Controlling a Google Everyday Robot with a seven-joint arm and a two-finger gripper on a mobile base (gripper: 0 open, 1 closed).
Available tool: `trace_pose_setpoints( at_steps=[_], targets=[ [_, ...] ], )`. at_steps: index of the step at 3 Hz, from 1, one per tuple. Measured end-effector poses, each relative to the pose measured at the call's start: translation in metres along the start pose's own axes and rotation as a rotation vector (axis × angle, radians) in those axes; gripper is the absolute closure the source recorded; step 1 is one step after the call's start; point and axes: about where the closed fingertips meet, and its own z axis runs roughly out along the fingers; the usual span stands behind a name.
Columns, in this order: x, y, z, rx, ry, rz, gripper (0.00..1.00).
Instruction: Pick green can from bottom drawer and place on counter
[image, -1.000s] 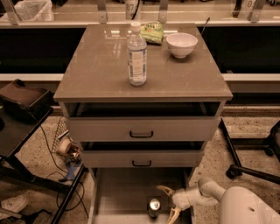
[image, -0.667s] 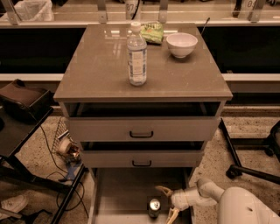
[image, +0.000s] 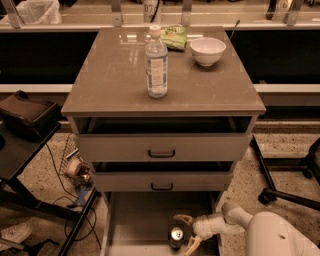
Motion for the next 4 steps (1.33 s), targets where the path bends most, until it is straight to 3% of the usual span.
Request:
trace_pose_setpoints(
  at_steps=[1,3,4],
  targets=[
    [-0.0038,-0.0019,0.0056,0.003,0.049,-0.014,0.37],
    [-0.0035,-0.0003,0.0116,-0.001,0.052,-0.012,0.83],
    [-0.0035,0.0007,0.0140,-0.004,0.050,-0.011,1.00]
  ],
)
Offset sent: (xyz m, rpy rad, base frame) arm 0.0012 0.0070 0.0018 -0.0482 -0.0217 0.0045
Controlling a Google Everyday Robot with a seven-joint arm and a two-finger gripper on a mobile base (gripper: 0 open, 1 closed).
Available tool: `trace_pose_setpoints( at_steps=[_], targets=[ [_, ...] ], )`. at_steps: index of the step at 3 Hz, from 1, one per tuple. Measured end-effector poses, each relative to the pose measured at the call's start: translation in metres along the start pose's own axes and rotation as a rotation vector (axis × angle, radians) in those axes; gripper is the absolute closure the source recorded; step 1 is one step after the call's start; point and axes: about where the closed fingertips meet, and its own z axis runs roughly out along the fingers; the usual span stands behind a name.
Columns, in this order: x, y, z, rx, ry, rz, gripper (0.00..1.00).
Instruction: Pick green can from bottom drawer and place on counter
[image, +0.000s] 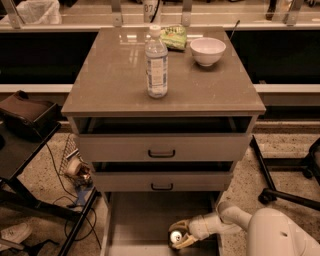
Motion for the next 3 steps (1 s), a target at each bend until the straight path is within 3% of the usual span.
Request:
trace_pose_setpoints(
  at_steps=[2,3],
  targets=[
    [-0.005,0.000,0.002,0.008,0.022,-0.008,1.00],
    [-0.048,0.009,-0.027,0.029,0.065,-0.024,1.00]
  ],
)
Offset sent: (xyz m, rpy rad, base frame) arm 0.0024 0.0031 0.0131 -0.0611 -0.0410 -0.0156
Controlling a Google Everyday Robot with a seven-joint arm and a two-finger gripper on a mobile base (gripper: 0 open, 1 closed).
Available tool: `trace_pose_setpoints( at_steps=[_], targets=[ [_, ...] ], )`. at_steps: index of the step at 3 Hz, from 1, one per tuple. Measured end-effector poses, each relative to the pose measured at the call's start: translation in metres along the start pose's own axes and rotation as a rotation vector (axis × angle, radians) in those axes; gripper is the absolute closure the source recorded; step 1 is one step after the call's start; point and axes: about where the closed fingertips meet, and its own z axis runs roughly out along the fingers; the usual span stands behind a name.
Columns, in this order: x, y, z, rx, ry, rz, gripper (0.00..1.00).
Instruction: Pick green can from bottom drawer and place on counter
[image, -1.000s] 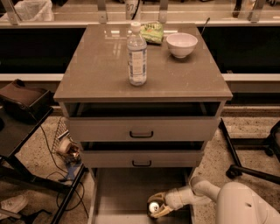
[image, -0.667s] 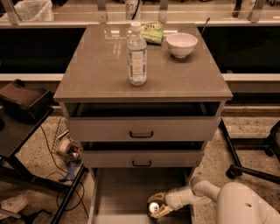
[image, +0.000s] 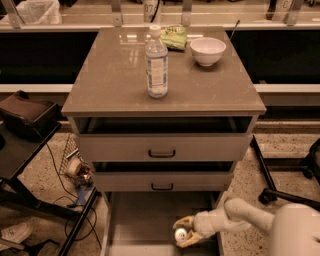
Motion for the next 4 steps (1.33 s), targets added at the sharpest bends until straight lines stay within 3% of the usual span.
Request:
trace_pose_setpoints(
  at_steps=[1,3,4],
  targets=[
    [-0.051,0.017,-0.049,-0.005,-0.047,0.008,1.00],
    [-0.175,0.052,-0.136,-0.108,-0.221,-0.029,1.00],
    [-0.199,0.066,-0.171,-0.103,-0.217,-0.088,1.00]
  ],
)
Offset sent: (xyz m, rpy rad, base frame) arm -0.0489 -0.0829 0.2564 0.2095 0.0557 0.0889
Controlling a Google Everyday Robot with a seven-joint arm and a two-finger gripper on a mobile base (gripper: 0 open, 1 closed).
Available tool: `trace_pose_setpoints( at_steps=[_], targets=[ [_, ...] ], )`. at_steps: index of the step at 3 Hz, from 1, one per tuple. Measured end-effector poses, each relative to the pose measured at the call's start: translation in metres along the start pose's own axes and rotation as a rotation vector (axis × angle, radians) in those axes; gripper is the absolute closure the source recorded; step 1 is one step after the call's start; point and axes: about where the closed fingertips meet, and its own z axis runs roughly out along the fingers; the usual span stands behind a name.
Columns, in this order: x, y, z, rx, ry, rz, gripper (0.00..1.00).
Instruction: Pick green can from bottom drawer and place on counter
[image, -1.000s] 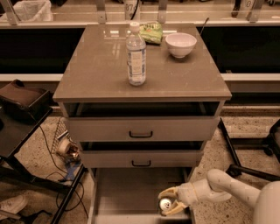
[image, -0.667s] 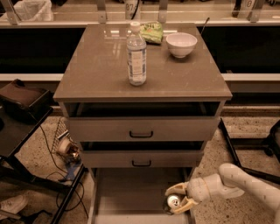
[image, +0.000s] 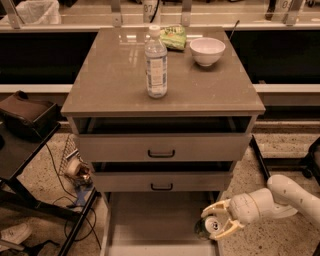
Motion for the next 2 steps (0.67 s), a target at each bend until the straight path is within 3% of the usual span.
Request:
trace_pose_setpoints(
  at_steps=[1,2],
  targets=[
    [0.000,0.000,0.000,0.000,0.000,0.000,1.00],
    [-0.031,-0.019,0.019,0.055,-0.068,0.048,1.00]
  ],
)
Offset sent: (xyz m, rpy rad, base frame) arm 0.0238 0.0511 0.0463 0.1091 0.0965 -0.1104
